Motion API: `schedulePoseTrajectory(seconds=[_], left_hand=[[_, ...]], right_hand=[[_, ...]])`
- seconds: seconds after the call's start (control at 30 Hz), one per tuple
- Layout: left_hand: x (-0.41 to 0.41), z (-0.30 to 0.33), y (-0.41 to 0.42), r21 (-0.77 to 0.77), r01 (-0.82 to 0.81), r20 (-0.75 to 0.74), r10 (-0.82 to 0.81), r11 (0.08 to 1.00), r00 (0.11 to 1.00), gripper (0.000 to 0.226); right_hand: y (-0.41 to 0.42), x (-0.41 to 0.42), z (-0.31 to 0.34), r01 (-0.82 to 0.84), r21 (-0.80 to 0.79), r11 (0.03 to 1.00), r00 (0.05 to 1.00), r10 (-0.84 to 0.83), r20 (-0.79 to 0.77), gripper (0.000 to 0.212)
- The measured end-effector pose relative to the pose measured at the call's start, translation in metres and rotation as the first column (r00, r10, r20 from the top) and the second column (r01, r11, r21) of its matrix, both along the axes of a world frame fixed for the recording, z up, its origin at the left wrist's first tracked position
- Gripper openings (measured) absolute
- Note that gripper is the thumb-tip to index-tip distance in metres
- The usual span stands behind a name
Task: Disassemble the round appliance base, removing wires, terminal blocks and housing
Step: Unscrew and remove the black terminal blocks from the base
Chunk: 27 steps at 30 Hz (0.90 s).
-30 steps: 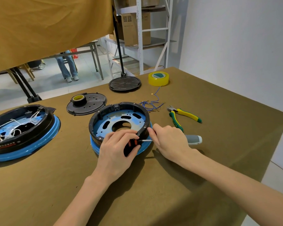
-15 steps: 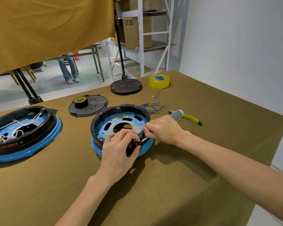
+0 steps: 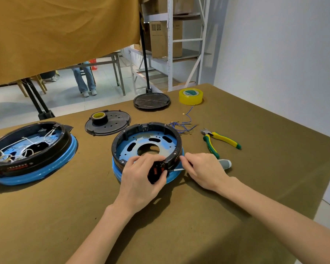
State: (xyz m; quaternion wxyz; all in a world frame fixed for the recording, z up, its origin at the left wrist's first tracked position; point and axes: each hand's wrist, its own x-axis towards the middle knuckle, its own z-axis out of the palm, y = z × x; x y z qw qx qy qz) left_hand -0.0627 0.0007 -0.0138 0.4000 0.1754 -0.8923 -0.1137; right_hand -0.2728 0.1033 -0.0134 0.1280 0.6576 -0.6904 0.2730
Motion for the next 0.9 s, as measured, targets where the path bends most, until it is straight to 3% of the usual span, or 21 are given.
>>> schedulePoseTrajectory(seconds=[0.13,0.3,0.4,0.5,0.57,0.67,0.9], left_hand=[[0.01,0.001,-0.004,0.029,0.063,0.043,-0.064,0.998,0.997,0.034],[0.016,0.001,-0.008,0.061,-0.015,0.05,0.012,0.998,0.999,0.034],[0.015,0.002,-0.005,0.092,-0.01,0.033,0.007,0.996,0.999,0.035],[0.011,0.001,-0.001,0.12,-0.008,0.022,0.006,0.993,1.0,0.036],[0.007,0.002,0.003,0.145,-0.011,0.024,0.008,0.989,1.0,0.04],[0.007,0.003,0.005,0.165,-0.003,0.018,0.0,0.986,1.0,0.041],[0.009,0.002,0.003,0.183,0.008,-0.019,-0.005,0.983,1.0,0.039]], right_hand=[[-0.002,-0.002,0.003,0.029,0.023,0.999,1.0,-0.029,0.0,0.034],[0.006,-0.009,0.003,0.027,0.14,0.99,0.999,-0.024,-0.026,0.026],[0.015,-0.002,0.009,0.092,0.079,0.993,0.996,-0.09,-0.024,0.021],[0.016,0.023,0.025,0.06,0.006,0.998,0.981,-0.06,0.183,0.027],[0.014,0.043,0.034,0.017,0.105,0.994,0.964,-0.045,0.264,0.036],[0.009,0.06,0.035,0.086,0.21,0.974,0.982,-0.118,0.146,0.037],[0.002,0.067,0.036,0.21,0.168,0.963,0.974,-0.221,0.049,0.037]])
